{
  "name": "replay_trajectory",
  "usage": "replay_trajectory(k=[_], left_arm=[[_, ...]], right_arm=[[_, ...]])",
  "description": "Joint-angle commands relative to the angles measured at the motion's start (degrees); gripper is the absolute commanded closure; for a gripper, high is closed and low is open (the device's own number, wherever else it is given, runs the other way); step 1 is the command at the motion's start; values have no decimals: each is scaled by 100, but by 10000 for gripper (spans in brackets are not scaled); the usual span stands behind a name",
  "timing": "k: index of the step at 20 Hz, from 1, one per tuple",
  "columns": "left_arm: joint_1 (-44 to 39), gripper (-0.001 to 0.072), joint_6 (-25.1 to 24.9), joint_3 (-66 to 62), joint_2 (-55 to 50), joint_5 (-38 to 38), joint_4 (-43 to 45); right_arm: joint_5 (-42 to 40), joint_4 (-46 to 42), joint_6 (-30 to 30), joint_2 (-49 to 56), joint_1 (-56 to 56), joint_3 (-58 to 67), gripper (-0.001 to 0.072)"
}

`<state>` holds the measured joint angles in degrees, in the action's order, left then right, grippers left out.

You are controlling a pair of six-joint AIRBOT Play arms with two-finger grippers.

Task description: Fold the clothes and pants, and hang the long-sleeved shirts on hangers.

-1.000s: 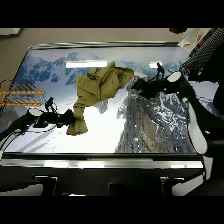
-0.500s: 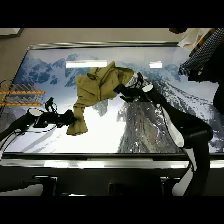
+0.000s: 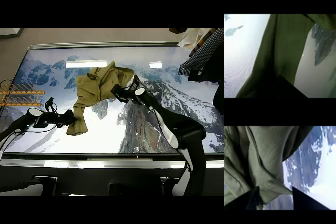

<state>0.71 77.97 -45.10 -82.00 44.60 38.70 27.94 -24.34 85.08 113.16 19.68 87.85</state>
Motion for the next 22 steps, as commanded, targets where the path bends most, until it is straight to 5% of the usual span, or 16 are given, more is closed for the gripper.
replay_trajectory(k=[1, 2, 3, 11, 17, 22], left_arm=[[4, 688, 0, -4, -2, -2, 4], [4, 688, 0, -4, -2, -2, 4], [4, 688, 0, -4, -2, -2, 4], [313, 693, 4, -247, 518, 90, 452], [310, 693, 691, -1996, 1764, 256, 1410], [313, 692, 710, -3563, 3067, 249, 1600]], right_arm=[[-63, 28, 138, 11, 24, 4, 475], [20, 26, 39, 9, 24, 4, 623], [92, 26, -50, 7, 24, 4, 682], [730, -979, -173, -1040, -258, 4, 685], [1121, -2332, -131, -3309, -726, 4, 685], [1110, -3171, -131, -5604, -1054, 15, 685]])
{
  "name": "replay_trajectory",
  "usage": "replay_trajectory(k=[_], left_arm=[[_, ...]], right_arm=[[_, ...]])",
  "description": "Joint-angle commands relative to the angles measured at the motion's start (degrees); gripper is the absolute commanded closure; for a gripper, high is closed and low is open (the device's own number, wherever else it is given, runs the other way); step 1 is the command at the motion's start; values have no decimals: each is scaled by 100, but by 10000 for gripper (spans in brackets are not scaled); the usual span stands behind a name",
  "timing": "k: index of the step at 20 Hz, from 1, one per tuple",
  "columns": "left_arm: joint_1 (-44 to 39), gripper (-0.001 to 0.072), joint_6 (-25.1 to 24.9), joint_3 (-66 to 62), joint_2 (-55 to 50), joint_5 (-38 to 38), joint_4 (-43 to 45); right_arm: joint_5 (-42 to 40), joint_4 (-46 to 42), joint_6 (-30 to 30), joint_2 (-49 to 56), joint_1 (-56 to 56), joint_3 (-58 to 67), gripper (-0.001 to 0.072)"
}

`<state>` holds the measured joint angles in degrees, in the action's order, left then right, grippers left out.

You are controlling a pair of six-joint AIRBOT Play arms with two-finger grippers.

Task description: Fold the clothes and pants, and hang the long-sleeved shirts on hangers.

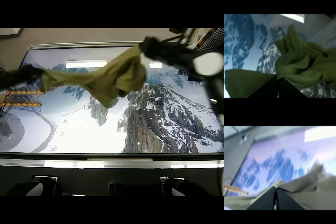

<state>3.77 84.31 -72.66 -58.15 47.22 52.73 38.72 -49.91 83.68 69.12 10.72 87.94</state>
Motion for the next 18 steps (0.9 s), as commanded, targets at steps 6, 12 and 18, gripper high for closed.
replay_trajectory(k=[6, 12, 18], left_arm=[[7, 691, 293, -1161, 2120, -9, 197], [4, 691, 577, -1021, 2179, 83, 186], [-48, 690, 570, -192, 1113, 74, 151]], right_arm=[[28, -1161, 533, -3156, -160, 7, 685], [-529, -1364, 1021, -2865, -160, 7, 683], [-1239, -542, 1692, -31, -157, 7, 681]])
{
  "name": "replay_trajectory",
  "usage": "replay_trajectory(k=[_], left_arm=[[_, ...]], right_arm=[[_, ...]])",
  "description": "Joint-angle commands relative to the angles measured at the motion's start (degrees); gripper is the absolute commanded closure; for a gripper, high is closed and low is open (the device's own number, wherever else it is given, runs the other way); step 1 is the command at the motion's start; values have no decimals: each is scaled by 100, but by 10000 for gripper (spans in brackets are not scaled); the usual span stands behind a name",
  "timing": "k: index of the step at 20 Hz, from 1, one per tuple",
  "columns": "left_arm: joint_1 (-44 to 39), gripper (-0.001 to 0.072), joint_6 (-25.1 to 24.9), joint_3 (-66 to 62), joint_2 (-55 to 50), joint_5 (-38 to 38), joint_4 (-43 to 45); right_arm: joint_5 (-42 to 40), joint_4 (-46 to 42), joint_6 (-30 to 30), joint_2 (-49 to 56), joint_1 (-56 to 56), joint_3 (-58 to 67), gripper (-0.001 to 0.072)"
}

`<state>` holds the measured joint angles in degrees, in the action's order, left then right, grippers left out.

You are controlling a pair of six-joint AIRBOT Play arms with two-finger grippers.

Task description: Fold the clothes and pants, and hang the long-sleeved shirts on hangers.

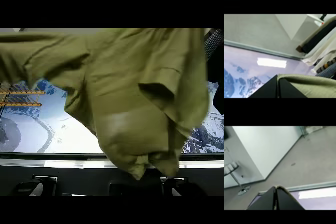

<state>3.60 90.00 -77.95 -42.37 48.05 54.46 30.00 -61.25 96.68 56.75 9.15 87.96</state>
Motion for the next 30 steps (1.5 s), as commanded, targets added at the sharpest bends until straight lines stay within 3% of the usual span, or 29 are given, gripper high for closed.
replay_trajectory(k=[1, 4, 9, 10, 11, 12, 15, 18, 20, 21, 25, 28, 30], left_arm=[[-66, 690, 0, 452, -708, -15, -17], [-83, 690, 2, 726, -1513, -140, -17], [-81, 690, 4, 887, -2638, -850, -20], [-81, 690, 4, 887, -2798, -896, -20], [-81, 690, 4, 887, -2903, -892, -20], [-81, 690, 4, 887, -2973, -890, -20], [-63, 690, 4, 883, -2988, -859, -17], [-31, 690, 4, 885, -2988, -599, 0], [13, 690, 4, 885, -2988, -382, 39], [26, 690, 7, 885, -2988, -317, 90], [109, 690, 146, 887, -2990, -286, 306], [184, 690, 177, 887, -2990, -284, 321], [216, 690, 175, 887, -2992, -286, 321]], right_arm=[[-400, 1202, 341, 1757, 11, 4, 681], [-402, 2527, -315, 3130, 232, 4, 679], [146, 2632, -627, 3980, 496, 4, 617], [286, 2579, -807, 3906, 435, 4, 535], [481, 2551, -962, 3799, 339, 4, 404], [802, 2494, -1054, 3637, 149, 4, 306], [2297, 2011, -1060, 2946, -721, 4, 285], [4133, 813, -1084, 2061, -1851, -2, 276], [5125, 33, -1086, 1545, -2487, -160, 170], [5292, -48, -1056, 1268, -2721, -459, 169], [5003, 688, -837, -31, -2857, -2997, 148], [4483, 1322, -483, -758, -2256, -4892, 23], [3886, 1390, -105, -1001, -1633, -5702, 20]])
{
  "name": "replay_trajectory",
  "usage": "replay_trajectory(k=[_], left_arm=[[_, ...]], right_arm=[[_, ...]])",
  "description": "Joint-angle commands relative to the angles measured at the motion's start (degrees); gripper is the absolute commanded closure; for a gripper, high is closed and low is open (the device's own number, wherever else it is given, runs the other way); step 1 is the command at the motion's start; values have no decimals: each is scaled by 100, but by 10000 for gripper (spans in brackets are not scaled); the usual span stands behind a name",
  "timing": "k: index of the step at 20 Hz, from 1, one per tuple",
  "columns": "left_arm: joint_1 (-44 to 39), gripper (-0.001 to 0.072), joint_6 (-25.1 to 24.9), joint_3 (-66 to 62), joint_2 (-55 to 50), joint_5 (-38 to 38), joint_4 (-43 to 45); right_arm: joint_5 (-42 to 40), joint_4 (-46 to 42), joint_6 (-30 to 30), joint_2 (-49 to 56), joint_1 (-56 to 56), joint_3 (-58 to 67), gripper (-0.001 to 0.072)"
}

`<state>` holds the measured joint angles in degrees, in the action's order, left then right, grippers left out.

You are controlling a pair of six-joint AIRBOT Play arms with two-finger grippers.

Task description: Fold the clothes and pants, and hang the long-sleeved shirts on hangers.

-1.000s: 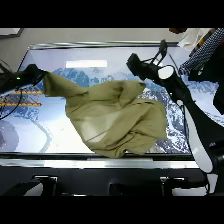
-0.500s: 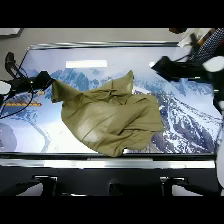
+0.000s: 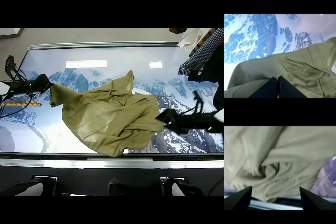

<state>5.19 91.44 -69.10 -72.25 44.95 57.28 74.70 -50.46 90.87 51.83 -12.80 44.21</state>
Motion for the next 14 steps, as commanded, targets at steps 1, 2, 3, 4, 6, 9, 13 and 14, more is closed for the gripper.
replay_trajectory(k=[1, 2, 3, 4, 6, 9, 13, 14], left_arm=[[76, 690, 31, 2, -4, 26, 42], [79, 690, 31, 2, -4, 26, 42], [79, 690, 31, 2, -4, 24, 44], [79, 690, 28, 7, -7, 24, 44], [79, 690, 28, 7, -7, 22, 96], [79, 690, 31, 9, -7, 24, 236], [79, 690, 31, 7, -4, 22, 236], [79, 690, 31, 7, -4, 22, 234]], right_arm=[[-846, 389, 697, -507, 885, -1620, 20], [-1086, 476, 835, -479, 1191, -1827, 20], [-1298, 551, 975, -424, 1473, -1969, 20], [-1480, 608, 1113, -313, 1759, -2055, 20], [-1838, 793, 1137, 13, 2232, -2065, 20], [-2669, 1576, 938, 667, 2815, -2065, 21], [-3250, 2822, 118, 1368, 3235, -2059, 361], [-3316, 2885, 92, 1355, 3233, -2024, 543]])
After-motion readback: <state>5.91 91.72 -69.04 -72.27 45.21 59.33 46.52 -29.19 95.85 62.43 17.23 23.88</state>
